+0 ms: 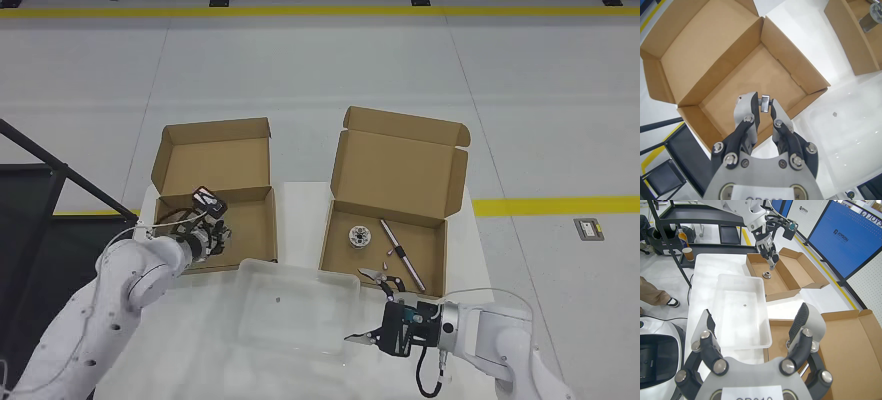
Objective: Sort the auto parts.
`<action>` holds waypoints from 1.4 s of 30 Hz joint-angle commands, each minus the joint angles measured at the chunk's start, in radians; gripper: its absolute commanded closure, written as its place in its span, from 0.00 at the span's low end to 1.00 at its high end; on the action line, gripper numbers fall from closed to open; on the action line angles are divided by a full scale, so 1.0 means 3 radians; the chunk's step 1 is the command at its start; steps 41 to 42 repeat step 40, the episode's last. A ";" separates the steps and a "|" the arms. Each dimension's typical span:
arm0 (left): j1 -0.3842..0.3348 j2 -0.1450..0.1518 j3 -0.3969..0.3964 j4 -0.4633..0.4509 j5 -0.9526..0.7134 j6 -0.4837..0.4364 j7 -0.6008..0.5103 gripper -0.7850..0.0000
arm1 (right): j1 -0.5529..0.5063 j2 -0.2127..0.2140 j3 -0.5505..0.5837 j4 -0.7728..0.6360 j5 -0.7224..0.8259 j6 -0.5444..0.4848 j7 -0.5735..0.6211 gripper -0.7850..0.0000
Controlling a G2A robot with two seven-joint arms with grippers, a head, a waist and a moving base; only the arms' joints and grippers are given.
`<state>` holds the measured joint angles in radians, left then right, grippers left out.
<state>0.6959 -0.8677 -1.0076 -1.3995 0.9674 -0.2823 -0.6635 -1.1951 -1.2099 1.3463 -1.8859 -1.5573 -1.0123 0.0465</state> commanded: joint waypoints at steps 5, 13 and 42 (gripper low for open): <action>-0.0378 -0.0234 0.0454 0.0712 -0.0064 -0.0047 0.0152 1.00 | 0.0000 0.0000 0.0000 0.0000 0.0000 0.0000 0.0001 0.00; -0.0735 -0.0523 0.0761 0.1548 -0.0236 -0.0210 0.0325 1.00 | 0.0000 0.0000 0.0000 0.0000 0.0000 0.0000 0.0001 0.00; -0.0214 -0.0329 -0.0345 0.0578 -0.0393 -0.0667 0.0290 0.00 | 0.0000 0.0000 0.0000 0.0000 0.0000 0.0000 0.0001 0.00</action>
